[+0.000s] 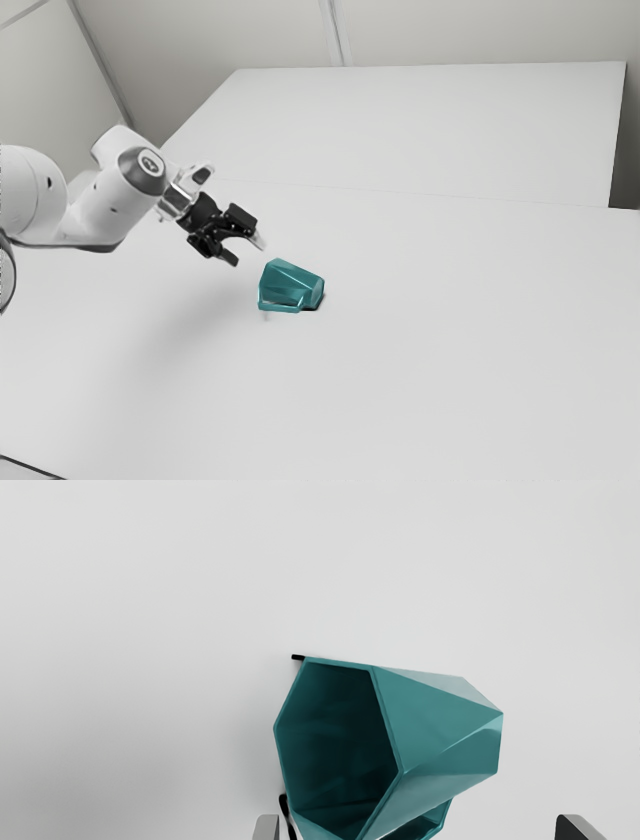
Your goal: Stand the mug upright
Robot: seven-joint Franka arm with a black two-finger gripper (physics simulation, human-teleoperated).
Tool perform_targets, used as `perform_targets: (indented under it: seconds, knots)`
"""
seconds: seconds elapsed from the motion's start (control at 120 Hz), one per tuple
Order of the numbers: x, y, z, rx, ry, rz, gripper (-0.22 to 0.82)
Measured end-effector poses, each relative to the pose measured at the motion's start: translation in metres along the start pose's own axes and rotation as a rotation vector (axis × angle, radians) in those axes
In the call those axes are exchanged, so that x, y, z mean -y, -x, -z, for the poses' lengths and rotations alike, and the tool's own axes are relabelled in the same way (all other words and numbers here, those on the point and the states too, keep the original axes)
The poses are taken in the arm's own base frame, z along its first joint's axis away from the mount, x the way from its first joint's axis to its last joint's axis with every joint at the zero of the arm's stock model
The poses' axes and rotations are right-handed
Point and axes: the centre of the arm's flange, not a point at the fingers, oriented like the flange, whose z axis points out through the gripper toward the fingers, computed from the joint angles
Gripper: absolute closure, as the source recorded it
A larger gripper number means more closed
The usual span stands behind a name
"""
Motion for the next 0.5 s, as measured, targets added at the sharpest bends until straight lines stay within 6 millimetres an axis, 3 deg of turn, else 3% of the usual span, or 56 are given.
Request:
perform_targets:
  seconds: [0.25,0.5]
  knots:
    - [0.012,-0.004,-0.035,-0.017,0.047,-0.048,0.0]
    - [-0.002,-0.006,-0.056,-0.053,0.088,-0.089,0.0]
